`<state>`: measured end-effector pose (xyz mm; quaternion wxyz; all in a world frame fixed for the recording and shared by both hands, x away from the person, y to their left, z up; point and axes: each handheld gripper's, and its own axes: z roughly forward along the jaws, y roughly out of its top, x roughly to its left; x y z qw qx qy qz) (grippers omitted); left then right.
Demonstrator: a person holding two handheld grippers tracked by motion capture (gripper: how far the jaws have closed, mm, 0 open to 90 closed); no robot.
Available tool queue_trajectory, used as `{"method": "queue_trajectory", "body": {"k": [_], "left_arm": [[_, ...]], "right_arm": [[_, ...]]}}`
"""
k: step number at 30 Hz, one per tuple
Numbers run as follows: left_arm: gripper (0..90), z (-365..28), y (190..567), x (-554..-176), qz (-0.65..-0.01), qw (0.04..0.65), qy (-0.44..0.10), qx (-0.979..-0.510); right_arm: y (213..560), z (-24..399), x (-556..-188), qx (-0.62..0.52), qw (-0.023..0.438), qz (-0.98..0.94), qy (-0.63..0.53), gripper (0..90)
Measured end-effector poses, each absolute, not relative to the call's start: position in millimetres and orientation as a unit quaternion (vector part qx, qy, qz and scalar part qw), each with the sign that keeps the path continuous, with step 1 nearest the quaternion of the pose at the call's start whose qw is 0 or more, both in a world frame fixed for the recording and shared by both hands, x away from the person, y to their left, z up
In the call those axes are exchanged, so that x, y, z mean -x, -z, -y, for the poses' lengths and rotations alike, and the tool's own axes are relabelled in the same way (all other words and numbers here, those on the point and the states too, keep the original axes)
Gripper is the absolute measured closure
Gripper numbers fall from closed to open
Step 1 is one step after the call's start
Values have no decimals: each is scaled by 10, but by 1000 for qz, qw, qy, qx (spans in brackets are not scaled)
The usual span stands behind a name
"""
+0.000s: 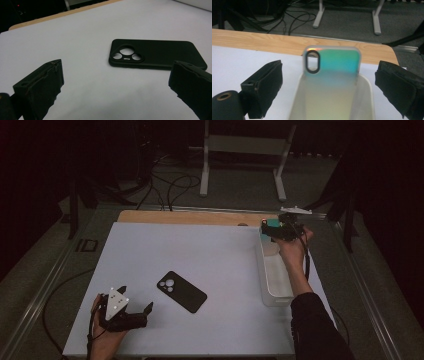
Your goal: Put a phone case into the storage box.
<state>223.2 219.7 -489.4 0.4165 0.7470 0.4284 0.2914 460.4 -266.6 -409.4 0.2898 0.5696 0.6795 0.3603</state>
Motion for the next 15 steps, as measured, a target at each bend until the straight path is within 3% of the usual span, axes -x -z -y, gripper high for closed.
{"method": "queue_trajectory", "body": {"k": [15], "left_arm": [[3, -2191, 4894, -2230, -428, 417, -292, -747]], "right_arm": [[3957, 2406, -3989, -485, 269, -719, -420, 77]]}}
